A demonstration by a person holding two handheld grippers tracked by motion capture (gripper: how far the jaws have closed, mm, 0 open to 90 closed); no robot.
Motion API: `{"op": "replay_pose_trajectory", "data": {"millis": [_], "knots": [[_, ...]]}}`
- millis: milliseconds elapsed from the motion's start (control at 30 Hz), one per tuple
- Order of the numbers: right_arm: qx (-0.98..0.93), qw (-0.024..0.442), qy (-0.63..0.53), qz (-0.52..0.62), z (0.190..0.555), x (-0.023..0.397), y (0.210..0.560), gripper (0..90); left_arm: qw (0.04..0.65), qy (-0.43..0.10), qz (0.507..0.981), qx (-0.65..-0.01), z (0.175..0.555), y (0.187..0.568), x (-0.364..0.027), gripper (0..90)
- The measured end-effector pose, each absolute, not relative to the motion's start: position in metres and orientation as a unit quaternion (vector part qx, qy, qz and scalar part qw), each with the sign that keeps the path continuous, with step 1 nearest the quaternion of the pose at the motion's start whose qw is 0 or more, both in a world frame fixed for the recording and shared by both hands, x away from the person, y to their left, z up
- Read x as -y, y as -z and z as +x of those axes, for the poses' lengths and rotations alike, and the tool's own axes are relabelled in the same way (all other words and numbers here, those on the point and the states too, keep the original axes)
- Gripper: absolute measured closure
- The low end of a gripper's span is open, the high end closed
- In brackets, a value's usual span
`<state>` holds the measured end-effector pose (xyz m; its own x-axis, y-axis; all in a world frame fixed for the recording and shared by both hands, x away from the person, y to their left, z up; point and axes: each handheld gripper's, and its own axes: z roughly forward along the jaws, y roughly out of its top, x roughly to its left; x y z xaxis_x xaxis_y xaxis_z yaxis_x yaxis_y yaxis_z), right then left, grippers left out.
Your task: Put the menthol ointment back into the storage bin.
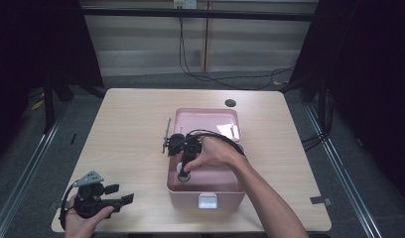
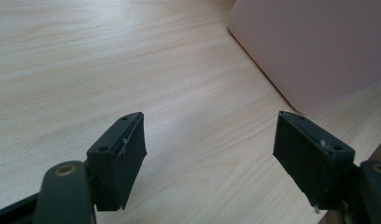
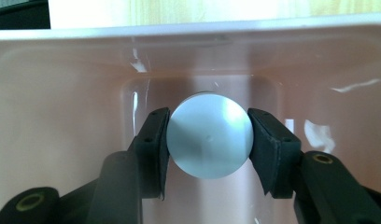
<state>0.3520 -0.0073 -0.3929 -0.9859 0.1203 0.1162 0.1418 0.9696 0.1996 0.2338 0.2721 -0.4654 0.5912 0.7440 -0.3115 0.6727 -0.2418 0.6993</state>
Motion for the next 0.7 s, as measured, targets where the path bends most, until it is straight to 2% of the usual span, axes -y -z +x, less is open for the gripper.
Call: {"op": "replay_pose_trajectory", "data": {"millis": [300, 700], "knots": [[0.994, 0.042, 0.086, -0.060, 0.349, 0.001, 0.405, 51.2, 0.419, -0.043, 0.788, -0.448, 0.234, 0.466, -0.271, 25.1], [0.991, 0.052, 0.104, -0.062, 0.349, 0.000, 0.421, 51.1, 0.418, -0.044, 0.788, -0.450, 0.234, 0.466, -0.271, 25.1]]}}
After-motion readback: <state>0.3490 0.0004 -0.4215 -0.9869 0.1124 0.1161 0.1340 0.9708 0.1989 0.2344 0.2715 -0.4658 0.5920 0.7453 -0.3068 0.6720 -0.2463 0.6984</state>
